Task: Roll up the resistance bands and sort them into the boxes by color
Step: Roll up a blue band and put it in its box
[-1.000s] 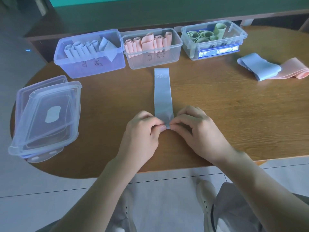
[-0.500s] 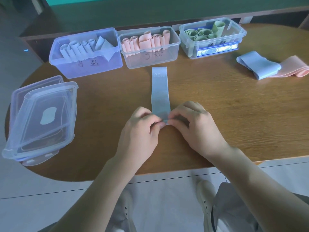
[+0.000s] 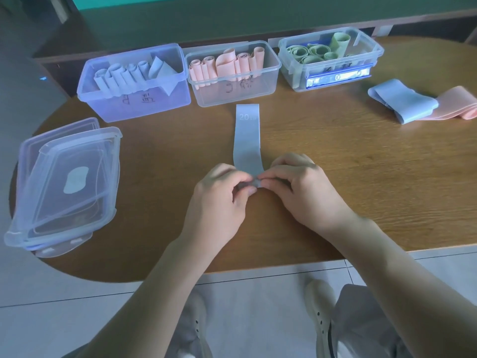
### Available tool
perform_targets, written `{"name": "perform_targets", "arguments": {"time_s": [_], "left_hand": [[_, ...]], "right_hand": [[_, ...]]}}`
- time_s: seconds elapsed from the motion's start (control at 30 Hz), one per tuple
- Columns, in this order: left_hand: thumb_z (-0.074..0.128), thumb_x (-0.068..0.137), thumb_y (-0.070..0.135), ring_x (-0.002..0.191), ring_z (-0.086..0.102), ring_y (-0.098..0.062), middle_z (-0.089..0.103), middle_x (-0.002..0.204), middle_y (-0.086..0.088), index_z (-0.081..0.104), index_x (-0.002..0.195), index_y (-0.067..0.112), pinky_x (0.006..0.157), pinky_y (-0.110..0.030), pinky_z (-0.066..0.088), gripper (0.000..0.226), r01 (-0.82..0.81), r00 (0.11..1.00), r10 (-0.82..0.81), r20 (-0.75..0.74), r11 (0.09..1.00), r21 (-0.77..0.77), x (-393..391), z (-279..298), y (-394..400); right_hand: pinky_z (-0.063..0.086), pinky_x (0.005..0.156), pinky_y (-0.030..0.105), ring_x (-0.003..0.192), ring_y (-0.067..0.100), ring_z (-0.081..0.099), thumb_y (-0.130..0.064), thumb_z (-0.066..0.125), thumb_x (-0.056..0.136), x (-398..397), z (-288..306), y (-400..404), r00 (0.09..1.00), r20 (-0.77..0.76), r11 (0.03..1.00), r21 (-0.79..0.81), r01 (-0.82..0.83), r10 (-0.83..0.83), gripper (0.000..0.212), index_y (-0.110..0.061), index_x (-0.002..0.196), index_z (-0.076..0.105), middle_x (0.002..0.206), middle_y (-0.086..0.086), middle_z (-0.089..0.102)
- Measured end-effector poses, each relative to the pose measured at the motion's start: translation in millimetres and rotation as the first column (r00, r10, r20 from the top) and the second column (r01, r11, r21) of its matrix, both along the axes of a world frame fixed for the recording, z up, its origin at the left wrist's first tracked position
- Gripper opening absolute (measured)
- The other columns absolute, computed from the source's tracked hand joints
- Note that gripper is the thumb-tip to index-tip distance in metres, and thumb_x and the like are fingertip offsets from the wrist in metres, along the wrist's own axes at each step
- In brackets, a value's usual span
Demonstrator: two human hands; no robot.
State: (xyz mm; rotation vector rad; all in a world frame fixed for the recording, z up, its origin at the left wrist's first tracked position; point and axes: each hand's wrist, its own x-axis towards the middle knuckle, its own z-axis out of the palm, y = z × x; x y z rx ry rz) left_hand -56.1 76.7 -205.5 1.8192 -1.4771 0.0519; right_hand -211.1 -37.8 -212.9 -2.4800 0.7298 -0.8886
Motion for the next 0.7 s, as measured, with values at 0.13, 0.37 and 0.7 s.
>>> {"name": "perform_targets", "arguments": {"time_s": [0.13, 0.37, 0.7], "left_hand": [[0.078, 0.088, 0.016, 0.075, 0.062, -0.013, 0.066, 0.093, 0.004, 0.079, 0.093, 0.016, 0.064, -0.036, 0.053, 0.005, -0.013, 1.0, 0.013, 0.006, 1.0, 0.003, 1, -4, -4], [0.077, 0.089, 0.014, 0.077, 0.058, -0.011, 0.066, 0.093, -0.002, 0.079, 0.094, 0.014, 0.068, -0.032, 0.051, 0.006, -0.069, 0.998, 0.069, 0.006, 0.997, -0.017, 1, -5, -11], [0.084, 0.083, 0.019, 0.071, 0.053, -0.005, 0.068, 0.092, 0.004, 0.076, 0.097, 0.016, 0.066, -0.024, 0.049, 0.016, -0.081, 0.997, 0.081, -0.009, 0.997, 0.006, 5, -5, -13]], "right_hand": [[0.049, 0.081, 0.031, 0.085, 0.025, 0.061, -0.012, 0.074, 0.09, 4, 0, 1, 0.998, 0.063, 0.998, -0.06, 0.016, -0.012, 0.005, -0.013, 0.094, 0.077, 0.095, 0.001, 0.065], [0.036, 0.088, 0.011, 0.09, 0.02, 0.058, -0.019, 0.08, 0.085, 5, 3, -7, 0.999, -0.028, 0.998, 0.037, -0.044, 0.045, 0.014, -0.019, 0.099, 0.077, 0.1, -0.005, 0.068], [0.043, 0.084, 0.021, 0.09, 0.014, 0.056, -0.019, 0.075, 0.09, 14, 2, -16, 1.0, 0.004, 0.999, 0.032, 0.003, -0.003, 0.013, -0.015, 0.102, 0.078, 0.099, 0.001, 0.064]]}}
